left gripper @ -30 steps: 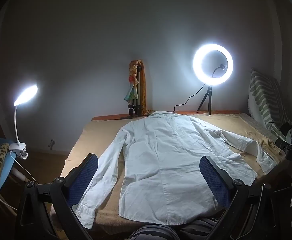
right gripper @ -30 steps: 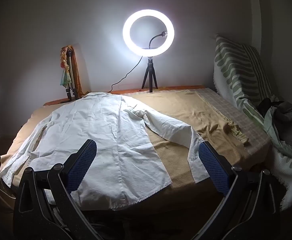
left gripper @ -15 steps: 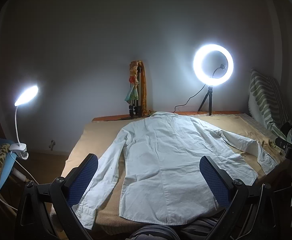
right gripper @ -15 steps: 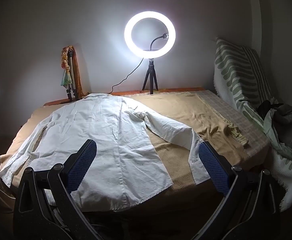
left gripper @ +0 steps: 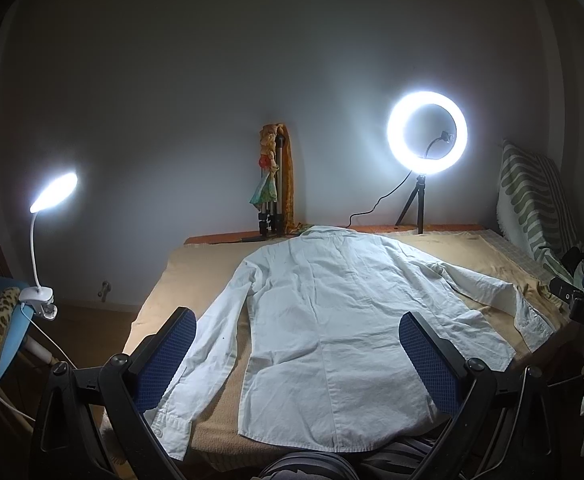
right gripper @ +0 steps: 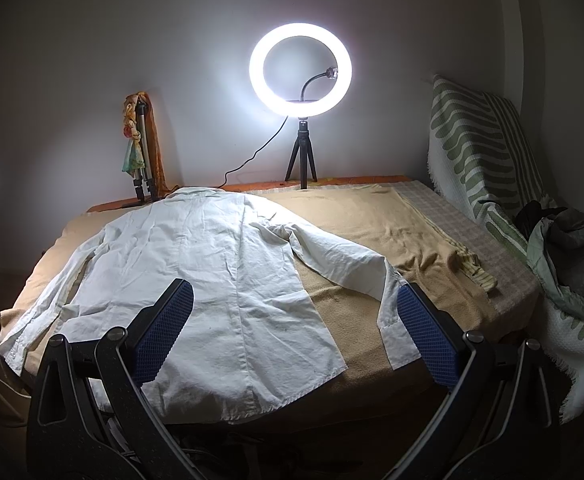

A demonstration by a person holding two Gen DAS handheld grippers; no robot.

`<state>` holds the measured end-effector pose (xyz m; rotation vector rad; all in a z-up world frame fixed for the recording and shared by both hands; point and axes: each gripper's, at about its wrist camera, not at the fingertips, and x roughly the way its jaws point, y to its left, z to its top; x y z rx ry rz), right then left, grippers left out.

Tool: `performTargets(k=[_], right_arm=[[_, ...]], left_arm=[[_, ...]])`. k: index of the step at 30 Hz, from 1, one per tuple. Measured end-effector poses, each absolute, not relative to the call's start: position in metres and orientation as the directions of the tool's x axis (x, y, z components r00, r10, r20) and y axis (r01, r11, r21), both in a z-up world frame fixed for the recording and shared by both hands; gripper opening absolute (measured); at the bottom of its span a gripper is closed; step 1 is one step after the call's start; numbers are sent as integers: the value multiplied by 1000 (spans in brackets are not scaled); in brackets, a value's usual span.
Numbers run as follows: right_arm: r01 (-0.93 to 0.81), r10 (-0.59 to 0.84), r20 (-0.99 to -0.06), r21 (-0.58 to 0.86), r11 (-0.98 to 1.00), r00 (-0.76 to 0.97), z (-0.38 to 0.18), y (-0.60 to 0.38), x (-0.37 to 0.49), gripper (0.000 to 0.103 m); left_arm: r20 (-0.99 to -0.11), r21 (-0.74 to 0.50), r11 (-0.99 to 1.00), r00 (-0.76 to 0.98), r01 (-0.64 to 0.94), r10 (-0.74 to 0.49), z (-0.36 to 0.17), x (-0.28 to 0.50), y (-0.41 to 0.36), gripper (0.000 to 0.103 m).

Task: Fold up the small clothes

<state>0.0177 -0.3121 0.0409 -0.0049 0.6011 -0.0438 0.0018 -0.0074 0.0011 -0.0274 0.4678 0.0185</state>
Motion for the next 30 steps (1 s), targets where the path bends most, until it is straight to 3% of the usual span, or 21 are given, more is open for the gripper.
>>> performTargets(k=[30], right_arm=[[38,-42,-568,-19,999,822,40,-306,21,103]], left_arm=[[-449,-21,999,894,-33,20,-1,2,0,102]])
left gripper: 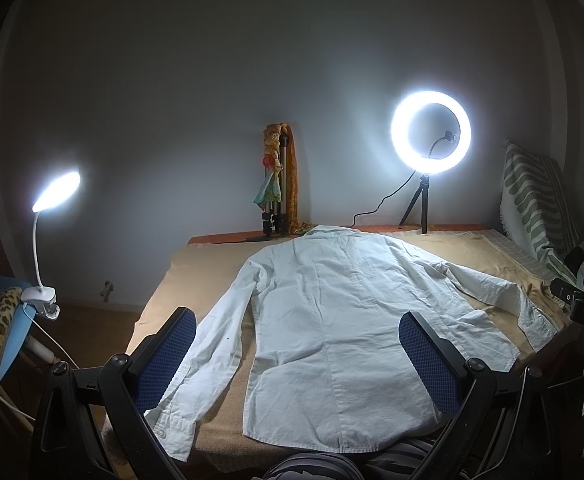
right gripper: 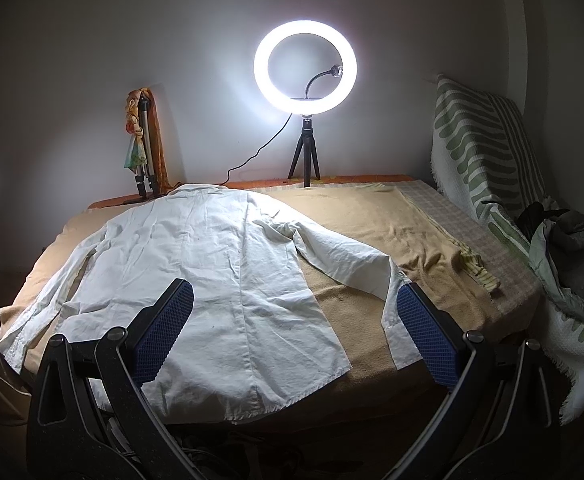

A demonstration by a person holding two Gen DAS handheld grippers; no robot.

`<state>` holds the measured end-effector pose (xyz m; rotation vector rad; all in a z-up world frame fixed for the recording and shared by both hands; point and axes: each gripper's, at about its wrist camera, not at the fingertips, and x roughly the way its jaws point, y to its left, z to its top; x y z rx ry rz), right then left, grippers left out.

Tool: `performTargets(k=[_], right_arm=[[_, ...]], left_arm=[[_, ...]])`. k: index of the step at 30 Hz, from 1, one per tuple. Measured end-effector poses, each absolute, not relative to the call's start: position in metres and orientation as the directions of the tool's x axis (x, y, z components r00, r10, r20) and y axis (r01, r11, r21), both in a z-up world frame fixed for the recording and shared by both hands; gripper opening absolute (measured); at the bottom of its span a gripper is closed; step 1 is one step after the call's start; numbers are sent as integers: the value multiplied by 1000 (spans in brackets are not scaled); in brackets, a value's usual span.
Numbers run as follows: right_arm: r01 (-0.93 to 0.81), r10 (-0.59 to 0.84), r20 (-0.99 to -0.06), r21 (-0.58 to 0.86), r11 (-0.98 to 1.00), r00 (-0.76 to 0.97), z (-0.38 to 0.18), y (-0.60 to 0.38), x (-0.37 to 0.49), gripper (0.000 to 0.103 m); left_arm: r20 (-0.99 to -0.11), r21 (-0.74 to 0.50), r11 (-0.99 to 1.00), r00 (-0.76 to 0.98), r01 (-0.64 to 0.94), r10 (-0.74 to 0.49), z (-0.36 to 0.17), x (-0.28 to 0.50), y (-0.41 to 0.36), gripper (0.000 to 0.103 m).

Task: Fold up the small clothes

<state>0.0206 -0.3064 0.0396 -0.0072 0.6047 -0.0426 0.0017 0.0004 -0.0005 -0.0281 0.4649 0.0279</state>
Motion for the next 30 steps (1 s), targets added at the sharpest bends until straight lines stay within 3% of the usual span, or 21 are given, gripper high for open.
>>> performTargets(k=[22,28,30], right_arm=[[5,-15,-574,-19,1000,819,34,-294,28,103],[-36,15,-554,-28,999,833,40,-284,31,103],[-46,22,-543,-31,998,839,43,-280,33,103]], left_arm=[[-473,-11,997,879,-77,62,-15,13,20,100],[-489,0,994,867,-110,96,-19,24,41,97],[-502,-1,993,859,-116,100,-21,32,51,91]])
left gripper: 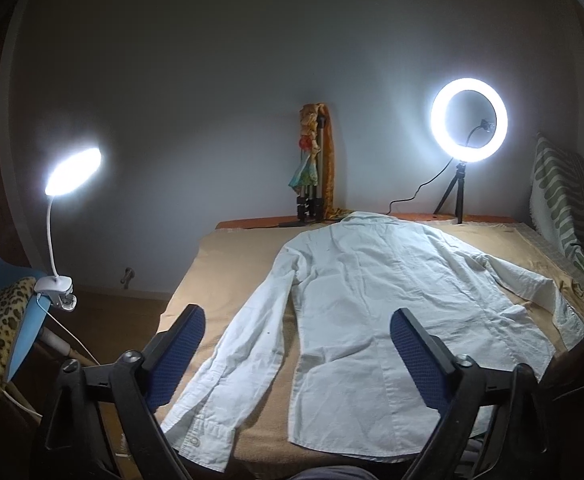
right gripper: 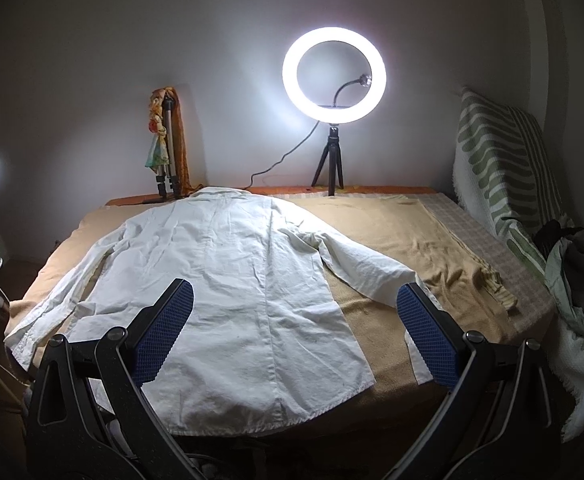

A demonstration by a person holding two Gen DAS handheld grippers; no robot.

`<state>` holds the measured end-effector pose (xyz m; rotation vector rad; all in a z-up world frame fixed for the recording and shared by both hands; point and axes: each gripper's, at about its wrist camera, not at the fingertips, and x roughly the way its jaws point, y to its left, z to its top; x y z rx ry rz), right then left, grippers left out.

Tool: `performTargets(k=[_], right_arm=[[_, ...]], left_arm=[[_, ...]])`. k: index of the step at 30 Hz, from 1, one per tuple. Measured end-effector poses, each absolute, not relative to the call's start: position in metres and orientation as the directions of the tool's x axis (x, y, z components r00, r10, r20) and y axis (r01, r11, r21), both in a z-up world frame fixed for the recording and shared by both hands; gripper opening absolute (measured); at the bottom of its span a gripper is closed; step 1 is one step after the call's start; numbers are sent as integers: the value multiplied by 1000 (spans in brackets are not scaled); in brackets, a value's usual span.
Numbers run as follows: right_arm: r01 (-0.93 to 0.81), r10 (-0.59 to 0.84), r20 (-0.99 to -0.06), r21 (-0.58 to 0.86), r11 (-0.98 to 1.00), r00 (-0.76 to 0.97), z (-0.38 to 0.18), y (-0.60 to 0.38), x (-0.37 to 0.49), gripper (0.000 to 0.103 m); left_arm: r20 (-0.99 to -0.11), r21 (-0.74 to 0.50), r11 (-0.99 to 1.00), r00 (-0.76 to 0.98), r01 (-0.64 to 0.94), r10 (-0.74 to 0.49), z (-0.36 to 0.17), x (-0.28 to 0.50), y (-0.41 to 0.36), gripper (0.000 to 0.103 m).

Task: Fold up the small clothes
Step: 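Lower the left gripper to the shirt's side edge and close on it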

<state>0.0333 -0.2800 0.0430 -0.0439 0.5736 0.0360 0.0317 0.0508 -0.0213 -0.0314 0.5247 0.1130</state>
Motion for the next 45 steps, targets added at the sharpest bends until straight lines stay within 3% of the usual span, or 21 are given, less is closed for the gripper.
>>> performTargets(k=[9,12,18,31,37,41,43,45], right_arm=[[-116,63,-502,-77,990,862,51,-261,69,103],[-140,74,-502,-96,985,862,52,-254,88,103],[-214,155,-536,-50,975,830,58,-241,120,103],[-399,390,-588,121,909,709,40,-181,158,88],[-457,430,-645,139,879,632,15,-155,179,73],[-477,479,-666,206,854,572,-4,-142,197,65],[-484,500,-679,237,842,537,-17,-138,203,62],[-494,514,-697,259,830,499,-30,-137,206,59]], left_arm=[[-551,-2,986,823,-167,138,-33,77,114,71],[-573,1,986,808,-166,136,-40,95,132,69],[-682,-57,984,727,-169,85,-73,137,169,52],[-842,-105,971,539,-215,28,-162,174,203,43],[-860,-199,942,510,-272,-35,-196,175,208,41],[-854,-189,945,520,-266,-25,-202,175,203,37],[-846,-206,940,532,-270,-33,-202,178,205,29],[-835,-236,931,548,-278,-48,-203,180,207,11]])
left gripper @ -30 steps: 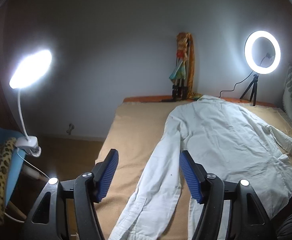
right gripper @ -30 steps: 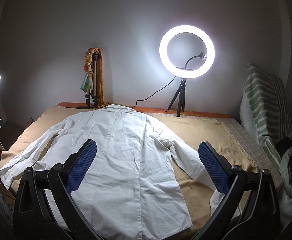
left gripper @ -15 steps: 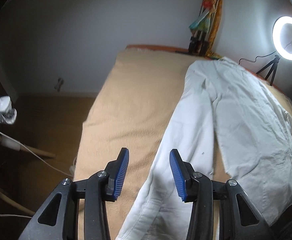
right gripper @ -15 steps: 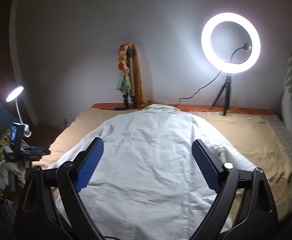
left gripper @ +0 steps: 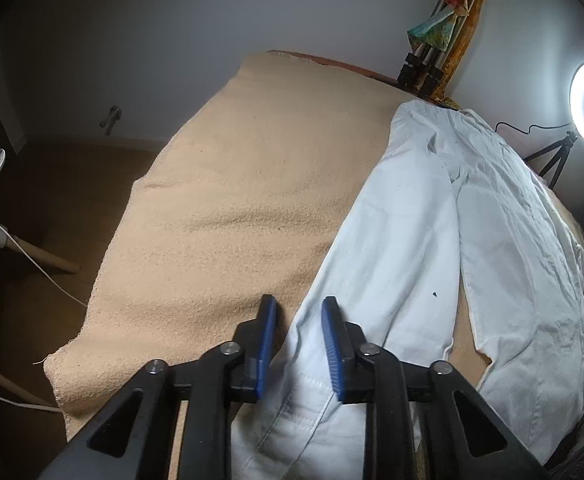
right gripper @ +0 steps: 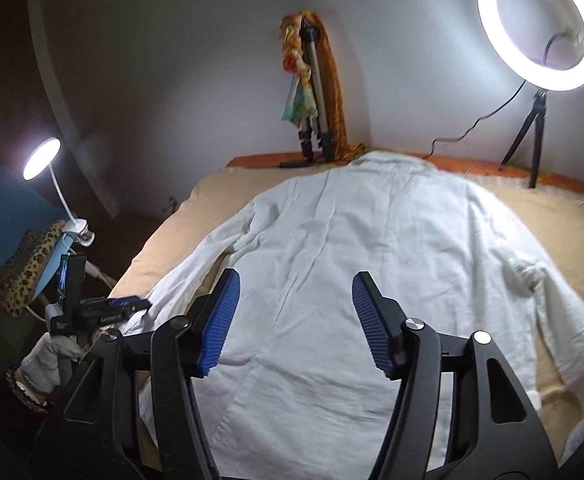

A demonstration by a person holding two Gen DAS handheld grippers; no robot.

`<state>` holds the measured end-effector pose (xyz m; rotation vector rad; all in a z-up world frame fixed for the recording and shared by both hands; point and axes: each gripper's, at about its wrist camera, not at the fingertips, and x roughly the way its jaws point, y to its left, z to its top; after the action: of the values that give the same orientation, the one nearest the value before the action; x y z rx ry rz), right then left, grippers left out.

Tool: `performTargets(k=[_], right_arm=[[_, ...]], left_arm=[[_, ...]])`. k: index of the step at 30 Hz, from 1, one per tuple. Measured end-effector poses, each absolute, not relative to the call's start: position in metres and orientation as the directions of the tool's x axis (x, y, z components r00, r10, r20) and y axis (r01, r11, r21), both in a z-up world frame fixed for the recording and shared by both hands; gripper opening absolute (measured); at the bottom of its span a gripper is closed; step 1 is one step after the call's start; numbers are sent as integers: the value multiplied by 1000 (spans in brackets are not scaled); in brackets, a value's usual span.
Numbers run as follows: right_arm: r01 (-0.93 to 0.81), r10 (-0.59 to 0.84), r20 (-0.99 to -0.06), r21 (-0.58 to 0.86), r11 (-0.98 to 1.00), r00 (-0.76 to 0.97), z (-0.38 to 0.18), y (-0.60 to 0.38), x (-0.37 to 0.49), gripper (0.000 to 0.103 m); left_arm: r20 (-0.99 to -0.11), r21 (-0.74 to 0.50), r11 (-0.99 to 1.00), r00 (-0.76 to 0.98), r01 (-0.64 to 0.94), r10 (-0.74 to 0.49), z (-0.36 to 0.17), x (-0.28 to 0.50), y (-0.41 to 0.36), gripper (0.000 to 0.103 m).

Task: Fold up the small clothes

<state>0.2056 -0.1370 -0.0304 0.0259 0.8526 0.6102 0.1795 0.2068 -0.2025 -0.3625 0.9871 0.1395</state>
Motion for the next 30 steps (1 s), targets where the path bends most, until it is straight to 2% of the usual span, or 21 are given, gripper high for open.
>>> performTargets(k=[3,9,10,11,12,14,16,17,18,19,23,30], right_arm=[[-504,518,-726,272,820,451,-49,-138,206,51],[-496,551,-735,334,801,395,-69,-150,202,51],[-489,555,-735,345,801,390,-71,-152,202,52],[-481,558,-736,357,801,382,-72,-153,203,54],[-472,568,-732,375,798,377,-71,-156,202,59],[-461,593,-713,412,786,373,-69,-159,201,68],[-456,612,-697,437,775,373,-67,-160,200,68],[-455,619,-692,445,772,373,-66,-159,199,68],[-456,621,-689,447,769,373,-66,-158,198,69],[-460,622,-689,444,769,372,-65,-155,197,69],[-485,608,-698,410,772,378,-64,-146,192,69],[-489,597,-701,393,779,389,-65,-146,190,68]], left_arm=[[-823,-263,925,564,-274,-67,-203,182,208,0],[-817,-216,947,574,-239,-41,-201,182,202,1],[-818,-208,946,575,-247,-30,-201,180,203,4],[-822,-202,944,568,-261,-19,-202,178,204,28],[-821,-212,939,570,-269,-22,-202,176,205,40],[-820,-229,936,571,-266,-39,-204,173,208,39],[-820,-223,941,572,-255,-40,-206,173,208,28],[-818,-228,941,573,-250,-46,-206,173,207,20],[-815,-238,940,577,-245,-56,-206,173,206,7],[-812,-254,938,579,-237,-74,-206,174,205,2],[-792,-287,932,603,-221,-101,-197,174,199,0],[-689,-368,925,696,-93,-204,-151,171,163,0]])
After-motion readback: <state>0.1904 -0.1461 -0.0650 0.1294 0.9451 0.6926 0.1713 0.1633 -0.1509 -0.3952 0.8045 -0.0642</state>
